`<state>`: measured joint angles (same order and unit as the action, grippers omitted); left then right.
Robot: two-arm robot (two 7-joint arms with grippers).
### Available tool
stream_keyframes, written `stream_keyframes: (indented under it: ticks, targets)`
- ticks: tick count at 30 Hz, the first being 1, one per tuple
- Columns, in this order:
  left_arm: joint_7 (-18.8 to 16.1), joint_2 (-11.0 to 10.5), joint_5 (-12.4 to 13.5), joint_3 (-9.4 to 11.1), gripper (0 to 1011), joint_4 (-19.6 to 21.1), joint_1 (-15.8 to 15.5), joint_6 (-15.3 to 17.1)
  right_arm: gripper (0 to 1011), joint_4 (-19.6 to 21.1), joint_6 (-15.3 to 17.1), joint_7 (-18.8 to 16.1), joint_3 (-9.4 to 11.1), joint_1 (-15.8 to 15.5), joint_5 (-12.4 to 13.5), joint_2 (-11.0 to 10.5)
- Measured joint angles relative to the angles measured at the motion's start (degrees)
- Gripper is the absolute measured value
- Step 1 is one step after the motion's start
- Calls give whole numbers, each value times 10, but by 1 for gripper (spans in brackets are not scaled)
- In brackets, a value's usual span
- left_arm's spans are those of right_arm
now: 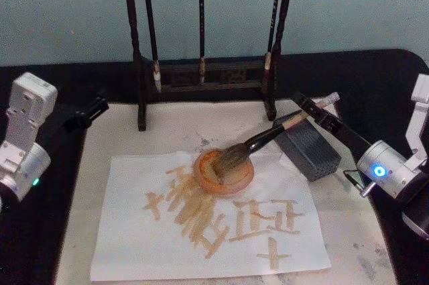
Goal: Pick up the brush from the inkstone, write on the paper, then place the brush back to its original position.
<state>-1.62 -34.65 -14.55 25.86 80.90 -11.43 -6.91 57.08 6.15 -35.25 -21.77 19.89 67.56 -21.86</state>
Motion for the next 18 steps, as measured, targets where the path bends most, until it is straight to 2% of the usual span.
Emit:
stream_keyframes:
  ticks: [4, 5, 10, 18]
  targets:
    - [0, 0, 0, 0, 1002, 0, 0, 0, 869, -4, 4, 1, 5, -2, 4, -1]
    - [0, 0, 0, 0, 1002, 0, 0, 0, 869, -4, 4, 1, 5, -2, 4, -1]
    - [0, 0, 0, 0, 1002, 0, 0, 0, 999, -3, 4, 8, 9, -6, 4, -4]
    - [0, 0, 0, 0, 1000, 0, 0, 0, 1001, 12, 3, 27, 13, -16, -2, -12]
